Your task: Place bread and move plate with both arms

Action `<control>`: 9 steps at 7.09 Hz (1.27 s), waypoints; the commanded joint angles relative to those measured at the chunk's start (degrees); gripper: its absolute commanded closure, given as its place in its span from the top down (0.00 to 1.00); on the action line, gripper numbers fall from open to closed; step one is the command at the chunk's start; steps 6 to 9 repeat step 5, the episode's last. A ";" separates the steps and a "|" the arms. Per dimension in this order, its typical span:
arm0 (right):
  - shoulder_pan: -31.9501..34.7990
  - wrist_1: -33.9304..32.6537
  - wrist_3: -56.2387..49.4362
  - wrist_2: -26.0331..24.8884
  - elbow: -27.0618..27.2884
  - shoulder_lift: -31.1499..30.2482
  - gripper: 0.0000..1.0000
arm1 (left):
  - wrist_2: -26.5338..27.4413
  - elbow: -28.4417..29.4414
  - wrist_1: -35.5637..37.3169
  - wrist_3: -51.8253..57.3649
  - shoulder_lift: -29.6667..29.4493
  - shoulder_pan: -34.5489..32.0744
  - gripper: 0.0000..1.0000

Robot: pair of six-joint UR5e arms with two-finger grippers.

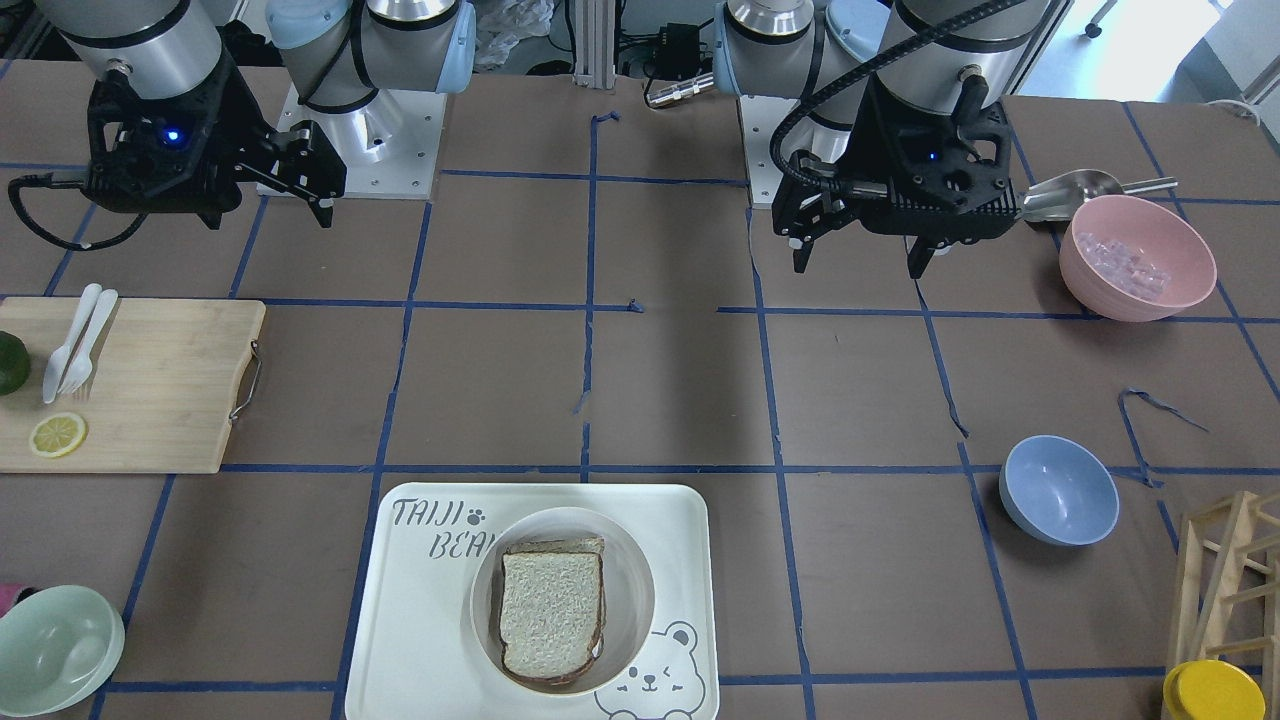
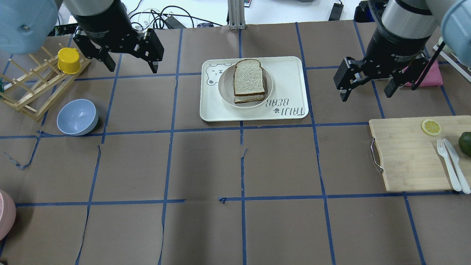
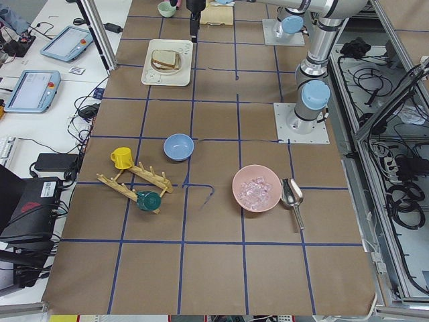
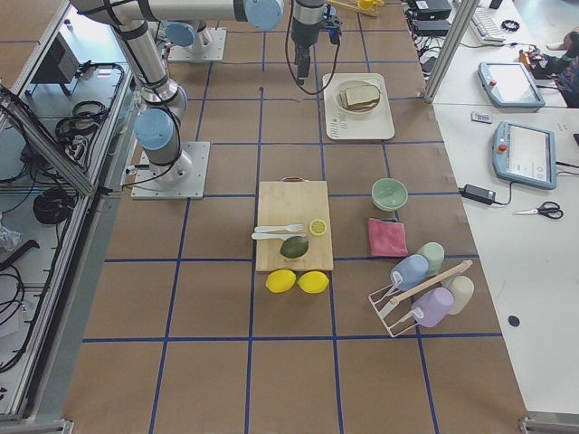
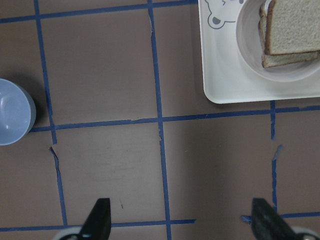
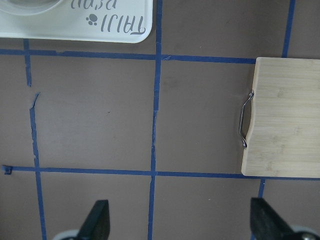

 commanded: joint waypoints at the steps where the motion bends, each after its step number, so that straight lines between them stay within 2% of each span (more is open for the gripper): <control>1: 0.00 -0.04 -0.18 0.04 -0.03 0.08 1.00 | -0.20 -4.12 8.64 0.58 1.78 0.42 1.00; 2: 0.00 -0.04 -0.18 -0.05 0.06 0.00 1.00 | -0.37 -4.03 3.96 0.40 2.48 0.68 1.00; 3: 0.00 0.05 -0.09 0.04 0.14 0.00 1.00 | -0.46 -4.12 2.70 0.40 2.75 1.03 1.00; 9: 0.00 0.05 0.00 -0.05 0.14 0.00 1.00 | -0.46 -4.20 2.69 0.40 2.75 1.12 1.00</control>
